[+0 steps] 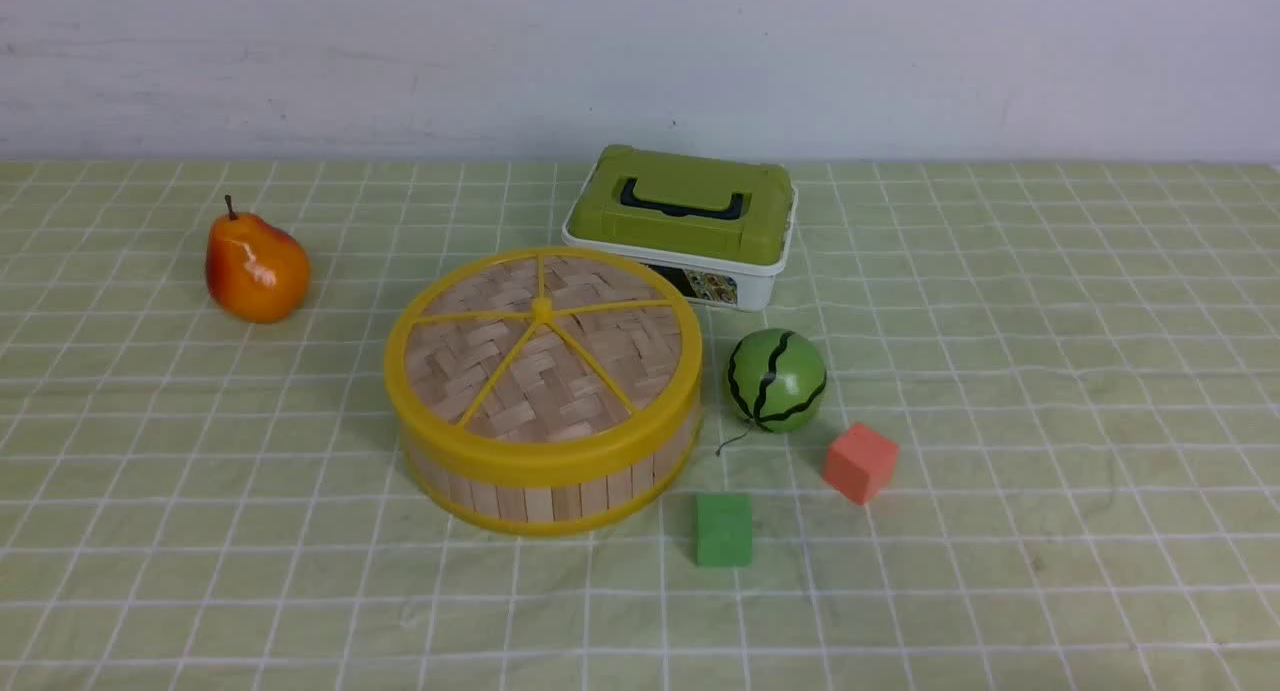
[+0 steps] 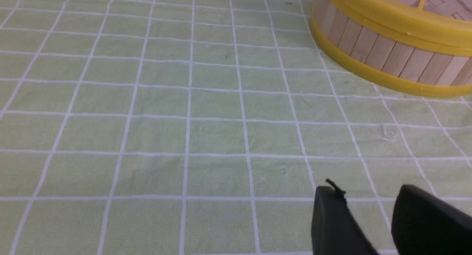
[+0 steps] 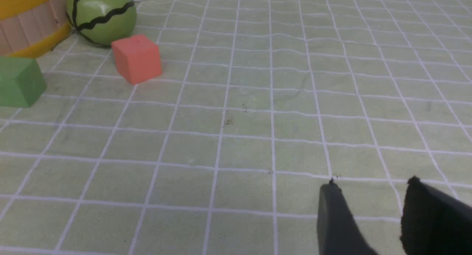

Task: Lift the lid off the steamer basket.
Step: Use the left arm to lift the lid of the steamer

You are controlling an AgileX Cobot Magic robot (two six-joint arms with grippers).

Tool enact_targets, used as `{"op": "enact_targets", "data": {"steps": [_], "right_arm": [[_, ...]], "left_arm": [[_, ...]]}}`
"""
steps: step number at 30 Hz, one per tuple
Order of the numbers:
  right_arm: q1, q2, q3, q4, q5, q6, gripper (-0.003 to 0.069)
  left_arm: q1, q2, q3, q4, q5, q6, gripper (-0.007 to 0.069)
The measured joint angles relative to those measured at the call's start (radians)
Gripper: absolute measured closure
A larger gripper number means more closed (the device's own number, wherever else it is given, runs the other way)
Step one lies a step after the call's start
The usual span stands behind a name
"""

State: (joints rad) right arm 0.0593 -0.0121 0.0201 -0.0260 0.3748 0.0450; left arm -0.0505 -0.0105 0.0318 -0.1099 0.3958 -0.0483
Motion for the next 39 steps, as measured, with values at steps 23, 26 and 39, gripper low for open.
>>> {"op": "enact_targets", "data": {"steps": [23,26,39], "right_arm": [[0.0,0.0,0.0,0.0,0.0,0.0,0.0418],[0.0,0.0,0.0,0.0,0.001,0.0,0.0418],[0.0,0.0,0.0,0.0,0.001,0.0,0.0418]], "left_arm": [[0.0,0.0,0.0,0.0,0.0,0.0,0.0386],[0.0,0.0,0.0,0.0,0.0,0.0,0.0386],[0.0,0.0,0.0,0.0,-0.063,0.0,0.0386]]}}
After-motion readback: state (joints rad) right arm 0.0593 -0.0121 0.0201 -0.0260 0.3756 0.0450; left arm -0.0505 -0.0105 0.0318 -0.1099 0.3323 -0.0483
